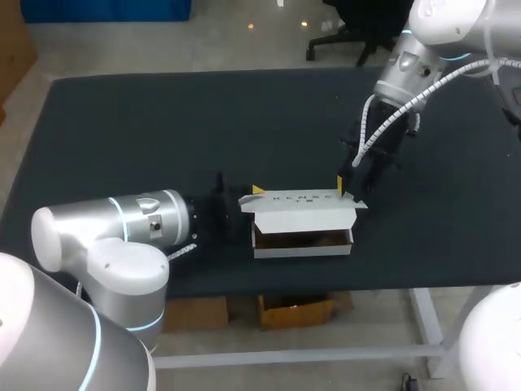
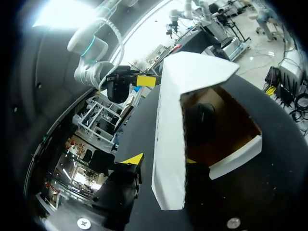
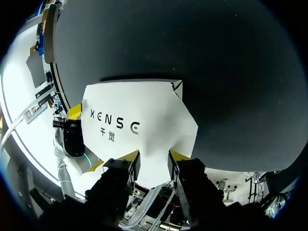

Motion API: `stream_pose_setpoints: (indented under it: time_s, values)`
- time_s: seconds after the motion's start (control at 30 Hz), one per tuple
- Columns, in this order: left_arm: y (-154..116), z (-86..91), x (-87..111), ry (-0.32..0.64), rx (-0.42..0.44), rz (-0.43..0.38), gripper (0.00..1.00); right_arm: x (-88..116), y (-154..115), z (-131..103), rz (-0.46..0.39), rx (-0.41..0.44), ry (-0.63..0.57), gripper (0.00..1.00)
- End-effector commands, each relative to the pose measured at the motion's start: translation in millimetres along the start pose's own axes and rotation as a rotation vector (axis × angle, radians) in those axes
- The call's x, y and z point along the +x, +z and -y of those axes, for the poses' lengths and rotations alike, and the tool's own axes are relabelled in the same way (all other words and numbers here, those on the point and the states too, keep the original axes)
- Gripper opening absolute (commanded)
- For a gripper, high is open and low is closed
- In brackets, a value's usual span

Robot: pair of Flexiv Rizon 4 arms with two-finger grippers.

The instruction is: Assemble the packaging by folding the flat box into shape, placing the metal phone stand inside, and closing the box properly

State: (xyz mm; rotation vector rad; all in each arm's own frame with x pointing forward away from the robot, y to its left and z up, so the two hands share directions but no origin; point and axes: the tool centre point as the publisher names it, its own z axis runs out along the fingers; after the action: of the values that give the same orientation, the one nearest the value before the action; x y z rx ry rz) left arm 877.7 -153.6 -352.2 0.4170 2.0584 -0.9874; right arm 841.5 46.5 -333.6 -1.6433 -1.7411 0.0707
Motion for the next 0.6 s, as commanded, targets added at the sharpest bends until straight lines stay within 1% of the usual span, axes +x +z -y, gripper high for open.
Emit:
stream_pose_setpoints:
  time_s: [0.03, 0.17, 0.4, 0.53, 0.6]
  values:
    - [-11.7, 0.1, 2.3, -0.009, 0.016, 0.024, 0.4, 2.2, 1.2, 2.4, 0.006, -0.004, -0.001, 0.35]
    - [-22.4, 0.6, 2.9, -0.016, 0.022, 0.03, 0.41, 2.7, 2.3, 2.9, 0.01, -0.006, -0.003, 0.34]
    - [-43.2, -1.0, 8.3, -0.032, 0.026, 0.035, 0.49, 0.9, 6.8, 3.9, 0.005, -0.01, -0.004, 0.34]
    - [-57.3, -2.9, 13.2, -0.043, 0.015, 0.033, 0.62, -2.5, 8.6, 6.2, -0.002, -0.013, -0.003, 0.34]
    - [-64.9, -4.0, 13.6, -0.056, 0.013, 0.043, 0.64, -4.0, 9.4, 7.0, -0.005, -0.016, -0.002, 0.33]
